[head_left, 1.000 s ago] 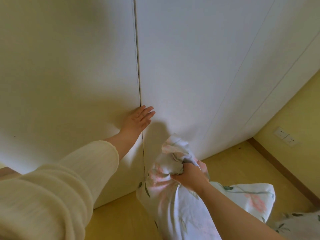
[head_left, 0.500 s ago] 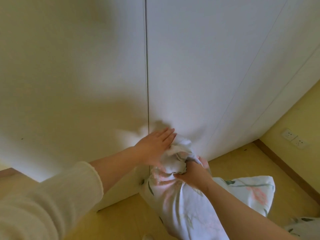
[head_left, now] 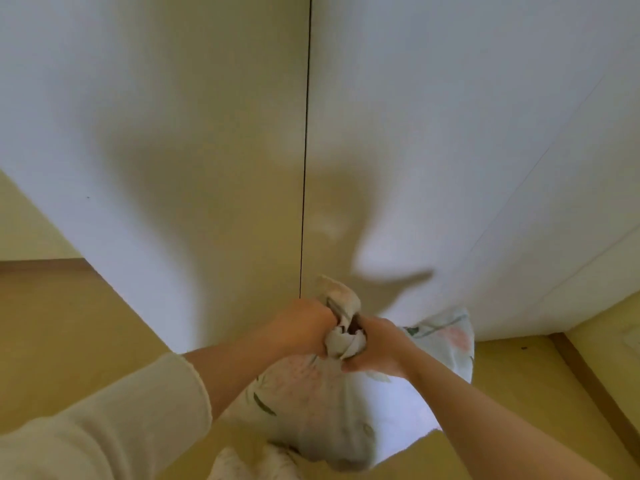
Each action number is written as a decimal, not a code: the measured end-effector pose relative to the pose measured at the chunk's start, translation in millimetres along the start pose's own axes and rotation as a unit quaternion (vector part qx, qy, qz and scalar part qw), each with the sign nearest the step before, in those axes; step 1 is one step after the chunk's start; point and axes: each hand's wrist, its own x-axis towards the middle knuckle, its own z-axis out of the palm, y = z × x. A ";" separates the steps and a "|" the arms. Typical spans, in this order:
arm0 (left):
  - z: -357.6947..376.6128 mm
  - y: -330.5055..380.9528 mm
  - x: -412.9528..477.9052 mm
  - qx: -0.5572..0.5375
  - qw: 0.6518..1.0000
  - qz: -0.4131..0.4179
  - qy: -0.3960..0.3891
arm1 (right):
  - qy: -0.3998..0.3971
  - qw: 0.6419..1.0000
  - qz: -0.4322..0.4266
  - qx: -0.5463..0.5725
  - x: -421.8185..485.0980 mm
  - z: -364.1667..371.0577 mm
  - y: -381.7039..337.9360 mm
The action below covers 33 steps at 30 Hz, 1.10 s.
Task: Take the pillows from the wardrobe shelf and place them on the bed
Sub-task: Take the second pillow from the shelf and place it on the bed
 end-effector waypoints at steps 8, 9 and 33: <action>11.4 -0.3 -65.3 -0.050 0.987 -0.138 0.061 | -0.051 0.987 -0.096 -0.118 16.1 6.4 -2.1; 14.5 -2.7 -77.2 -0.063 0.981 -0.166 0.072 | -0.059 0.983 -0.112 -0.130 20.1 9.9 -7.9; 130.4 -100.4 -269.1 -0.003 0.895 -0.445 0.042 | -0.074 0.870 -0.440 -0.211 14.1 148.6 -239.7</action>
